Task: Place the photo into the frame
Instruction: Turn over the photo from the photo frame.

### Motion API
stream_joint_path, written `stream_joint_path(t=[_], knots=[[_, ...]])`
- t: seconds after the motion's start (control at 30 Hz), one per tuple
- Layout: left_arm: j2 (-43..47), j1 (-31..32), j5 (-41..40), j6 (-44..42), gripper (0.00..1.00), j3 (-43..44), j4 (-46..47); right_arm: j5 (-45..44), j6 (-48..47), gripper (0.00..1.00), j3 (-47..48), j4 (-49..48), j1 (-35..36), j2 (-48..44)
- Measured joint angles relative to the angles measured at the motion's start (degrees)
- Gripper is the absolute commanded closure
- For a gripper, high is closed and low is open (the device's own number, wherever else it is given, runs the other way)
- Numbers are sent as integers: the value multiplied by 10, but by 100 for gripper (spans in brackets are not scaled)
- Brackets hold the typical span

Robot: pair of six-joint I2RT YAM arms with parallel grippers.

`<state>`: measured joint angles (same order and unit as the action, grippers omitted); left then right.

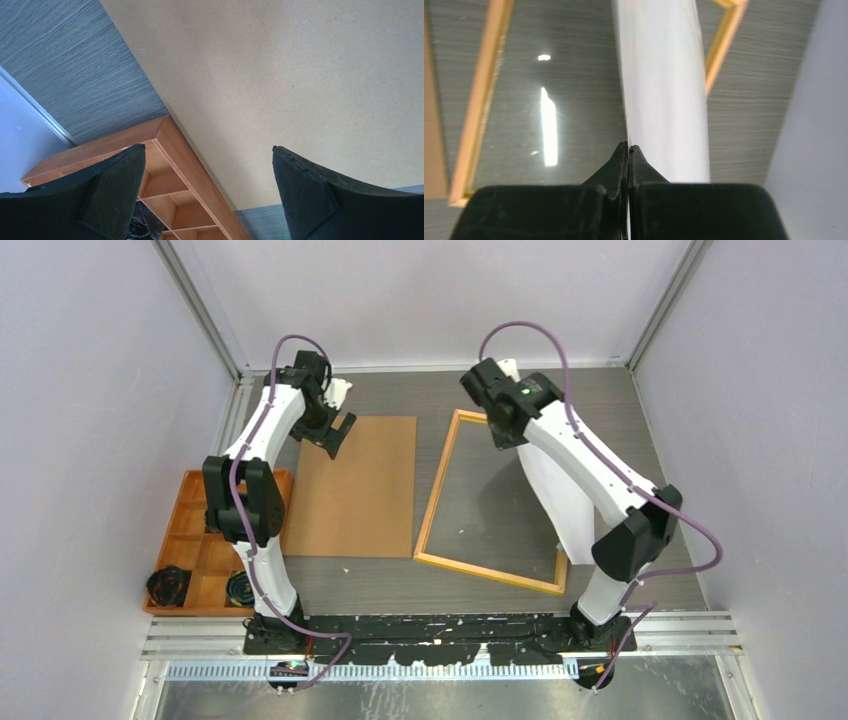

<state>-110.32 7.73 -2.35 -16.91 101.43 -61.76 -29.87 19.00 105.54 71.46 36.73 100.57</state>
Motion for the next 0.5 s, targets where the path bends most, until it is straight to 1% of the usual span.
stream_joint_path(t=[0.07,0.23,0.37,0.5], knots=[[0,0,-2,0,0,0,0,40,17,99,-1,-26,3,10],[4,0,-11,-1,0,-5,3,133,91,99,-25,-125,2,17],[7,0,-15,-1,0,-9,4,161,163,99,-34,-184,1,43],[7,0,-17,-1,0,-13,7,160,233,99,0,-175,0,111]])
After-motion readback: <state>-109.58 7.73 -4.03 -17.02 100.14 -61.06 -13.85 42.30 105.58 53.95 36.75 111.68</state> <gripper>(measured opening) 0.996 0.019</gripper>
